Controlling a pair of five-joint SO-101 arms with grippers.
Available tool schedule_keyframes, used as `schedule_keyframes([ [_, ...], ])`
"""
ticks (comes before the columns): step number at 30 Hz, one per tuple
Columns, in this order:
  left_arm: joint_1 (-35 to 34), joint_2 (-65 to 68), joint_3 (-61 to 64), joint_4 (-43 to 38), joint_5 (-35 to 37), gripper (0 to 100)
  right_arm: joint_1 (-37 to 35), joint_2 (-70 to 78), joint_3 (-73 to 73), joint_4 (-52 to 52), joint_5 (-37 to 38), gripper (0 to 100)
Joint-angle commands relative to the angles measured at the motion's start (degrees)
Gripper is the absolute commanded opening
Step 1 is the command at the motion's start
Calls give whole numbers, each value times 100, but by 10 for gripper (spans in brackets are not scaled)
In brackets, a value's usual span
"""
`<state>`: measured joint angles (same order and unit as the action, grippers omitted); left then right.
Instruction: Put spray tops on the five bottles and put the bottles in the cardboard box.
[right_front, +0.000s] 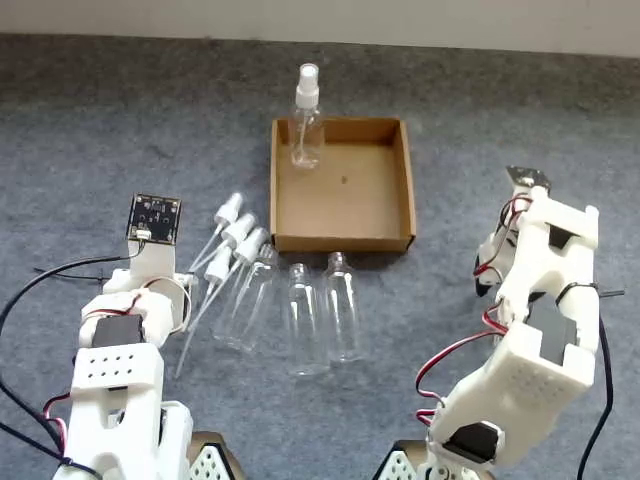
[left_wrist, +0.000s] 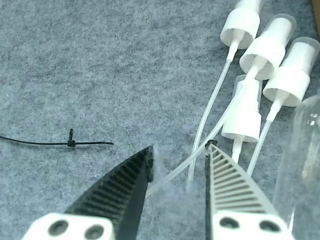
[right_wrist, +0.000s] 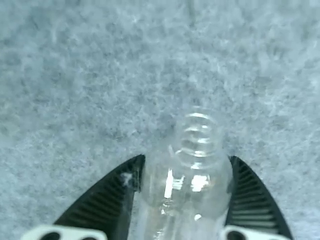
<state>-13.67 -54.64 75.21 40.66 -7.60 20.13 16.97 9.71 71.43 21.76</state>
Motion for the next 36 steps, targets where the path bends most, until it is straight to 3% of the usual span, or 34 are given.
schedule_keyframes([
  [1,92,-110,-13,-88,-53,161,101,-312,-57,-57,-79,205],
  [8,92,-110,-13,-88,-53,161,66,-312,-66,-57,-70,278],
  [18,92,-110,-4,-88,-53,161,40,-356,-171,-40,-79,278],
  [26,92,-110,-4,-88,-62,161,-119,-321,-945,699,-88,278],
  [36,92,-110,-4,-88,-62,161,-136,-312,-954,382,-220,274],
])
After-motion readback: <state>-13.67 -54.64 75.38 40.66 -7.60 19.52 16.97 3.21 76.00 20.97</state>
